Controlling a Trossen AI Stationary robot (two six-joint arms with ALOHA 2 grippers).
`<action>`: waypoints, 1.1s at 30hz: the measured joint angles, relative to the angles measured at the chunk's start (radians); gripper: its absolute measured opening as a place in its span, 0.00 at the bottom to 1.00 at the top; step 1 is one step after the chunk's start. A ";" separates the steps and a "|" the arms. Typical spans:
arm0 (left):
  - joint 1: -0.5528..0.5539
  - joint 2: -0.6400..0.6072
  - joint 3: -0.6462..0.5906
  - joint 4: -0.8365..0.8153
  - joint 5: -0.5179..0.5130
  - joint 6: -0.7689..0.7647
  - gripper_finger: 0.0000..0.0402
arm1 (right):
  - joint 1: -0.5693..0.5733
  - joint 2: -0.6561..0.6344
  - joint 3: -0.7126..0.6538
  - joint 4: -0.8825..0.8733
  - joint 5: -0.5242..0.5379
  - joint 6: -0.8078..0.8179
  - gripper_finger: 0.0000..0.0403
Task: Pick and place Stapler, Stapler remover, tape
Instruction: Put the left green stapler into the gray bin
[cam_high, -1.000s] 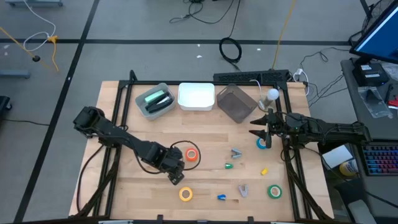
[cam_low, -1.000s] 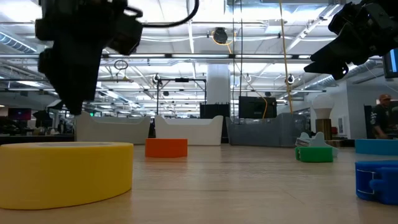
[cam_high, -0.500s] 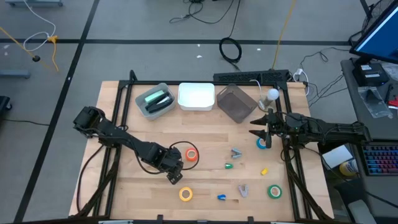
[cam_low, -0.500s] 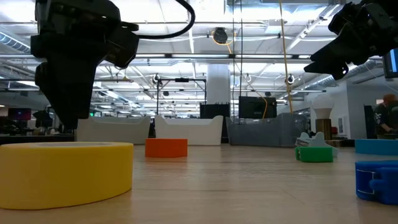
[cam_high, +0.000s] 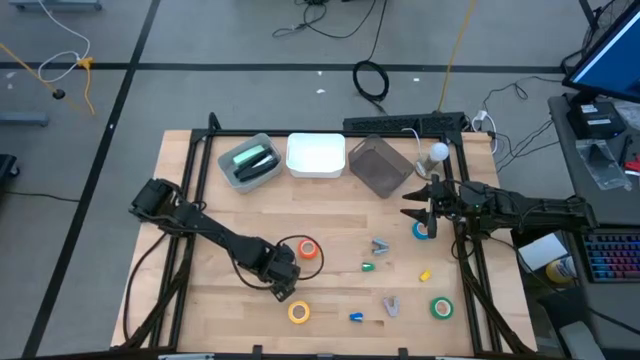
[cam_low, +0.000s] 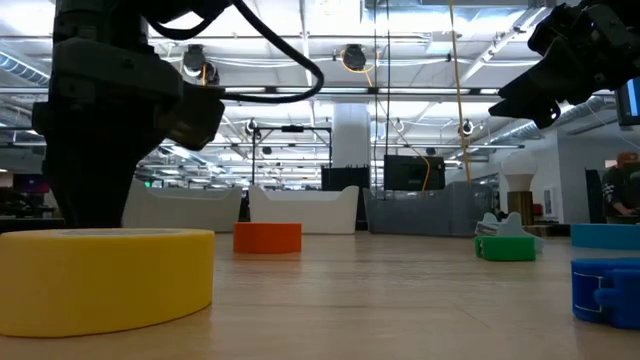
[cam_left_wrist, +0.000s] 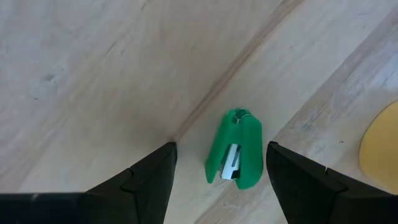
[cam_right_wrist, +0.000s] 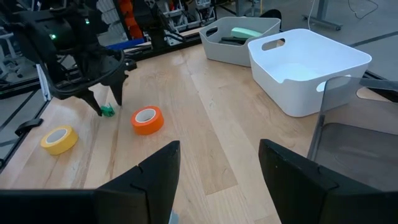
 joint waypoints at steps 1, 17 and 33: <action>0.000 0.000 0.000 0.001 0.001 0.000 0.63 | 0.000 0.000 0.000 -0.001 0.000 0.000 0.52; 0.006 0.005 0.021 -0.025 -0.028 0.014 0.37 | 0.000 0.000 0.000 -0.001 0.000 -0.006 0.52; 0.043 0.006 0.021 -0.031 -0.003 0.018 0.23 | 0.000 0.000 0.000 -0.001 0.000 -0.006 0.52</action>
